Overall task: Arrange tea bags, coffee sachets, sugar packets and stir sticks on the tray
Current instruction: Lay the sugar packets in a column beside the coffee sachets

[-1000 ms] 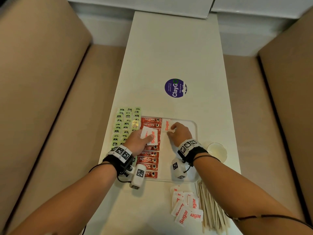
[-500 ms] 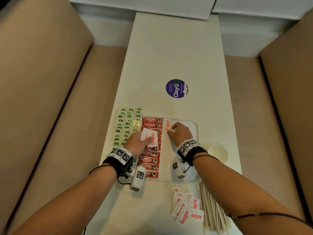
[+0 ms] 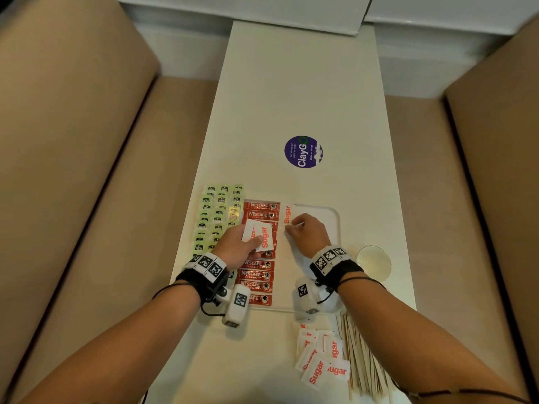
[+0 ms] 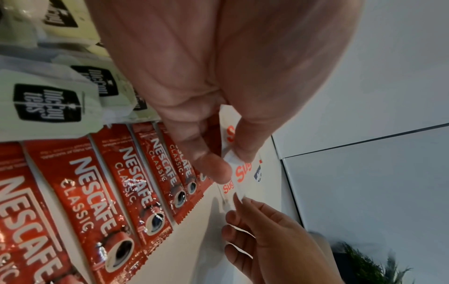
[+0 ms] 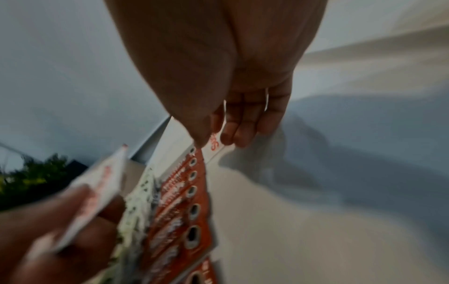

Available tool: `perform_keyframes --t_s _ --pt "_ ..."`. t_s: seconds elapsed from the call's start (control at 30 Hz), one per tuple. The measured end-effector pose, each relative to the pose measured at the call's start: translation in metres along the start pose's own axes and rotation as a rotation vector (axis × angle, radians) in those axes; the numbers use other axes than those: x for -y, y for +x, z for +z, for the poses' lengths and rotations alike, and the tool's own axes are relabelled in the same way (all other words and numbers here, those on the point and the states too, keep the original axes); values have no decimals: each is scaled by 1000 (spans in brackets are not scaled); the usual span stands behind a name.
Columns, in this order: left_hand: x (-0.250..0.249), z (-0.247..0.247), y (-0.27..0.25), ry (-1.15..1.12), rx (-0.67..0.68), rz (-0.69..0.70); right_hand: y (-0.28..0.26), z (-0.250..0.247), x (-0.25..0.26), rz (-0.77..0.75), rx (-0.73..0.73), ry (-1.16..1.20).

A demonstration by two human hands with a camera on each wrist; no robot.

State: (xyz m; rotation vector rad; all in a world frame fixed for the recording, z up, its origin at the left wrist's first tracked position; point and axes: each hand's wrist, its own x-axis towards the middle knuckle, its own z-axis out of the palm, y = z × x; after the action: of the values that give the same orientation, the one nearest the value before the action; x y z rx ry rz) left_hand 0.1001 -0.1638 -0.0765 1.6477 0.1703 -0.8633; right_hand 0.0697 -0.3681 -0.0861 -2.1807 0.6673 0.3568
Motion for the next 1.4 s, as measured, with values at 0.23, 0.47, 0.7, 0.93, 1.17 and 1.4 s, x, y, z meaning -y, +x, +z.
perform_keyframes --t_s 0.23,0.47,0.7,0.93,1.17,1.4 --pt "-2 0 1 73 -21 14 -39 0 1 -178 159 105" --pt "-7 10 0 47 13 39 -43 2 -1 -200 141 153" --pt "-13 19 3 26 -57 44 -25 -9 5 -202 110 108" --pt "-26 32 8 136 -89 108 -18 -11 6 -215 90 127" --pt "-29 26 16 128 -80 95 -10 -26 7 -160 190 68" --pt "-30 23 11 79 -65 66 37 -42 -6 106 -34 -165"
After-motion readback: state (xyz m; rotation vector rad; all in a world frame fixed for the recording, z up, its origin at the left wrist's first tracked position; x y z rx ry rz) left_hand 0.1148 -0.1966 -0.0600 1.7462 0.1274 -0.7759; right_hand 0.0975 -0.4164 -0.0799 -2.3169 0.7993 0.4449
